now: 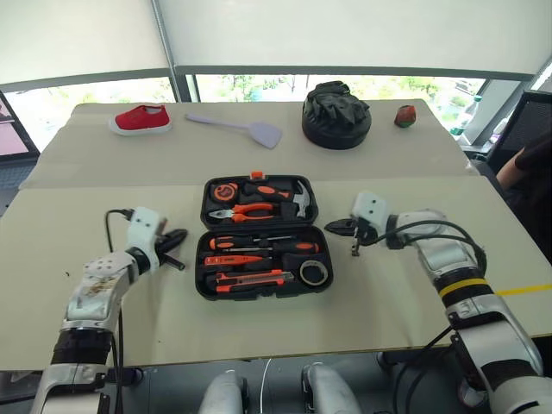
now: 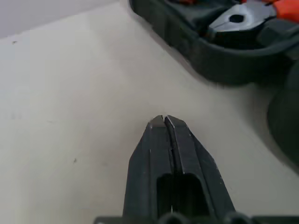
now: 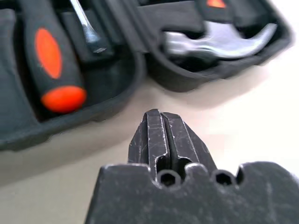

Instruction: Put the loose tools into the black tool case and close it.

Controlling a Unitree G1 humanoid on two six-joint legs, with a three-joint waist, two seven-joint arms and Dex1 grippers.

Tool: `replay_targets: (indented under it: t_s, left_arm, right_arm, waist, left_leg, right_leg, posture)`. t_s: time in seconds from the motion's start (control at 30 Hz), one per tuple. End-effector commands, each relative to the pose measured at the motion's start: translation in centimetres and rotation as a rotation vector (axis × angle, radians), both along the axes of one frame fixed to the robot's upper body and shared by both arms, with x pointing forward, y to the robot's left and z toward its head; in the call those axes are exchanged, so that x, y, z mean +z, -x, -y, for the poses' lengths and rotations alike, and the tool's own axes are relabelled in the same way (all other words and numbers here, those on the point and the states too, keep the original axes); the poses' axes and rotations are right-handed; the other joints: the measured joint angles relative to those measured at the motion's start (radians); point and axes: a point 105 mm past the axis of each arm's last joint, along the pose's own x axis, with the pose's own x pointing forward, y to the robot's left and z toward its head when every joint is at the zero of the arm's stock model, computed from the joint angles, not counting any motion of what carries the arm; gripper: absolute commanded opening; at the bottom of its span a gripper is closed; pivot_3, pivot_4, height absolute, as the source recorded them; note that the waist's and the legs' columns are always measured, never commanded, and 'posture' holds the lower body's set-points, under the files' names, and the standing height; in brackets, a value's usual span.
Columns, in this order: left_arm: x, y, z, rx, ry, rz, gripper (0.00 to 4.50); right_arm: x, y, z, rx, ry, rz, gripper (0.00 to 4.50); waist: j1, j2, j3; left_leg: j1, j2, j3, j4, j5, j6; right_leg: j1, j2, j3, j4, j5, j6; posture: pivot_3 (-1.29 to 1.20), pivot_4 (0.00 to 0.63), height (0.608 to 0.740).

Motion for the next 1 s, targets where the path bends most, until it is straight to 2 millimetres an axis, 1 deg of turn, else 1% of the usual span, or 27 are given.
replay_targets:
  t_s: [0.03,0.1,0.17,0.27,0.37,0.47,0.6,0.67,0.7,0.8,0.87,0.9,0.93,0.97,1.0]
  left_arm:
    - [0.8,-0.8,2.1,-0.080,-0.007,0.047,0.03]
    - [0.8,-1.1,3.1,-0.118,-0.023,0.054,0.03]
    - [1.0,-1.0,4.1,-0.163,-0.009,0.059,0.03]
    - [1.1,0.1,5.4,-0.256,0.015,0.032,0.03]
    - [1.3,1.1,5.4,-0.279,0.032,0.018,0.03]
    - [1.3,2.6,5.0,-0.301,0.024,-0.007,0.03]
    - [1.3,4.3,4.9,-0.317,0.037,-0.032,0.03]
    - [1.2,4.7,4.9,-0.314,0.037,-0.045,0.03]
    - [1.1,5.0,4.6,-0.309,0.033,-0.053,0.03]
    - [1.0,4.7,3.2,-0.247,0.001,-0.038,0.03]
    - [1.2,4.8,2.2,-0.226,0.005,-0.048,0.03]
    - [1.6,5.0,1.6,-0.227,0.026,-0.053,0.03]
    - [2.0,5.2,1.0,-0.217,0.039,-0.072,0.01]
    - [2.1,5.2,0.1,-0.172,0.041,-0.101,0.00]
    - [2.2,5.2,-0.6,-0.138,0.041,-0.123,0.00]
  right_arm:
    - [1.0,-0.6,-0.8,0.007,-0.003,0.067,0.00]
    - [1.0,-0.2,-1.6,0.045,-0.016,0.055,0.00]
    - [1.1,0.6,-2.4,0.104,-0.034,0.030,0.00]
    - [1.1,2.4,-2.9,0.186,-0.031,-0.023,0.00]
    - [1.2,3.7,-2.8,0.198,-0.030,-0.062,0.00]
    - [1.0,4.9,-2.4,0.185,-0.033,-0.094,0.00]
    - [0.4,5.7,-1.4,0.143,-0.030,-0.126,0.00]
    - [0.3,6.0,-1.1,0.129,-0.032,-0.138,0.00]
    - [0.2,6.0,-1.0,0.117,-0.036,-0.138,0.00]
    - [-0.3,6.1,-0.2,0.084,-0.024,-0.136,0.00]
    - [0.0,5.7,0.7,0.040,-0.032,-0.135,0.00]
    - [0.6,5.5,1.3,0.007,-0.054,-0.154,0.00]
    - [1.2,5.6,1.8,-0.015,-0.081,-0.179,0.29]
    - [1.6,6.0,2.1,-0.019,-0.096,-0.225,0.60]
    - [1.8,6.3,2.2,-0.019,-0.104,-0.258,0.71]
  waist:
    - [0.000,0.000,0.000]
    - [0.001,0.000,0.000]
    - [0.003,0.000,0.000]
    - [0.005,0.000,0.000]
    - [0.003,0.000,0.000]
    - [0.002,0.000,0.000]
    - [0.002,0.000,0.000]
    - [0.003,0.000,0.000]
    - [0.003,0.000,0.000]
    - [0.003,0.000,0.000]
    - [0.002,0.000,0.000]
    - [0.002,0.000,0.000]
    - [0.002,0.000,0.000]
    - [0.001,0.000,0.000]
    - [0.001,0.000,0.000]
  left_leg:
    - [0.000,0.000,0.000,0.001,0.000,0.000]
    - [0.000,0.000,0.000,0.001,0.000,0.000]
    - [0.000,-0.001,-0.001,0.001,0.000,0.000]
    - [-0.001,-0.001,-0.001,0.001,0.000,0.000]
    - [-0.003,0.000,-0.002,0.000,0.000,0.001]
    - [-0.004,0.000,-0.002,0.000,-0.001,0.002]
    - [-0.005,0.000,-0.002,0.000,-0.003,0.004]
    - [-0.004,0.000,-0.002,0.001,-0.003,0.004]
    - [-0.004,0.000,-0.002,0.001,-0.003,0.004]
    - [-0.003,0.000,-0.002,0.001,-0.003,0.004]
    - [-0.001,-0.001,-0.002,0.001,-0.002,0.003]
    - [-0.001,0.000,-0.002,0.001,-0.001,0.002]
    - [0.000,0.000,-0.002,0.001,-0.001,0.001]
    - [0.001,0.000,-0.002,0.001,-0.001,0.001]
    - [0.001,0.000,-0.002,0.001,-0.001,0.001]
  right_leg:
    - [0.000,0.000,0.000,0.001,0.000,0.000]
    - [0.000,0.000,0.000,0.001,0.000,0.000]
    - [0.000,0.000,0.000,0.002,0.000,0.000]
    - [0.000,0.000,0.000,0.001,0.000,0.000]
    - [0.000,0.000,-0.001,0.003,0.000,0.001]
    - [-0.001,0.000,-0.001,0.001,0.001,0.001]
    - [-0.001,0.000,-0.001,0.000,0.000,0.002]
    - [-0.001,0.000,-0.001,0.000,0.000,0.002]
    - [-0.001,0.000,0.000,-0.002,0.000,0.002]
    - [0.000,-0.001,0.000,-0.001,0.000,0.002]
    - [0.000,0.000,0.000,0.000,0.000,0.002]
    - [0.000,0.000,0.000,0.001,0.001,0.001]
    - [0.000,0.000,0.000,0.001,0.001,0.001]
    - [0.000,0.000,0.000,0.002,0.001,0.001]
    - [0.000,0.000,0.000,0.002,0.001,0.001]
  posture:
    - [0.00,0.150,0.740]
    - [0.00,0.150,0.740]
    - [0.00,0.150,0.740]
    - [0.00,0.150,0.740]
    - [0.00,0.150,0.740]
    - [0.00,0.150,0.740]
    - [0.00,0.150,0.740]
    - [0.00,0.150,0.740]
    - [0.00,0.150,0.740]
    - [0.00,0.150,0.740]
    - [0.00,0.150,0.740]
    - [0.00,0.150,0.740]
    - [0.00,0.150,0.740]
    - [0.00,0.150,0.740]
    - [0.00,0.150,0.740]
